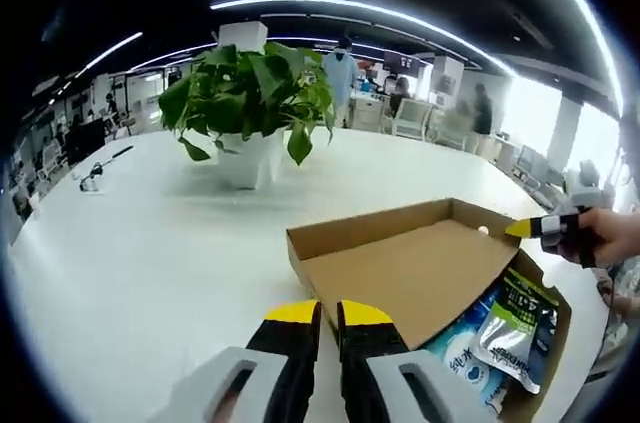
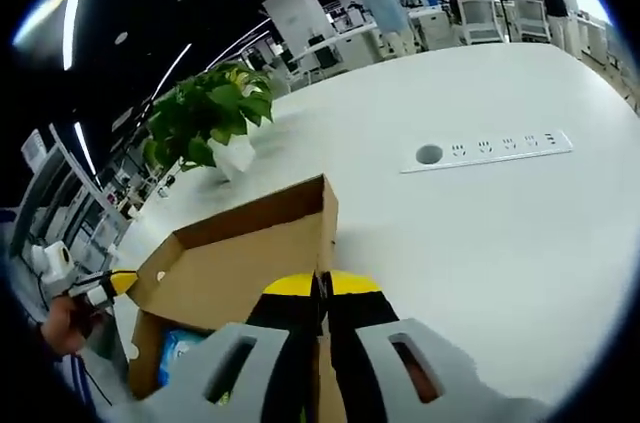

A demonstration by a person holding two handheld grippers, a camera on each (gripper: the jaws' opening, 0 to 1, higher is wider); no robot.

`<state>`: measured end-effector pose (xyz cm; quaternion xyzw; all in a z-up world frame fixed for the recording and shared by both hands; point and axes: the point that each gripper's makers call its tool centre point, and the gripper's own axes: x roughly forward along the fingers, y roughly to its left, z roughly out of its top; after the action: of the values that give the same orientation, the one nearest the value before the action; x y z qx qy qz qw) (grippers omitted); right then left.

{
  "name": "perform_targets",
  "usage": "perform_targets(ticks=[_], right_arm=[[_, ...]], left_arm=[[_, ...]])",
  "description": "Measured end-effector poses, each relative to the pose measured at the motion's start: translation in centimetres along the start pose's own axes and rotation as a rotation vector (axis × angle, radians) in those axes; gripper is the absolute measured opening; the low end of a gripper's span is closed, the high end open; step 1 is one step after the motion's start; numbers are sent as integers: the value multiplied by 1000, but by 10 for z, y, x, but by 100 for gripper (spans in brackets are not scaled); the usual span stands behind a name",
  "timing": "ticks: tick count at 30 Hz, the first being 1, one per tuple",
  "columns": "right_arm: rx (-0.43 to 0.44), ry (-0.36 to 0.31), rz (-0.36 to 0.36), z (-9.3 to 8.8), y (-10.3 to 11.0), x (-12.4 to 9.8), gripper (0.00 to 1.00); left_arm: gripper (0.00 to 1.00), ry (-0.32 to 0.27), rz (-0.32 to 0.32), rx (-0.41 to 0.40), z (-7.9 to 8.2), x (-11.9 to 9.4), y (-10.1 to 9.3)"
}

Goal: Operate the shoe box by opening the lid, removing the specified soft item, and placing it in the target area until the item is outside and the box remains undamaged.

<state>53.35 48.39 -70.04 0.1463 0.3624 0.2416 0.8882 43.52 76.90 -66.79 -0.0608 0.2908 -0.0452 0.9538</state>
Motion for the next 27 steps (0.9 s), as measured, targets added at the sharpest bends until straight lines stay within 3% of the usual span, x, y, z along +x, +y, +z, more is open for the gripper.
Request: perform_targets(ticks=[6, 13, 27], right_arm=[[8, 42, -3, -14, -2, -8, 2], [14, 45, 12, -20, 0, -22, 1], [-10, 15, 48, -24, 13, -53, 1]], left_arm=[[2, 6, -15, -8, -1, 5, -3], [2, -3, -5, -19, -1, -1, -4], [3, -45, 7, -39, -12, -51, 0]])
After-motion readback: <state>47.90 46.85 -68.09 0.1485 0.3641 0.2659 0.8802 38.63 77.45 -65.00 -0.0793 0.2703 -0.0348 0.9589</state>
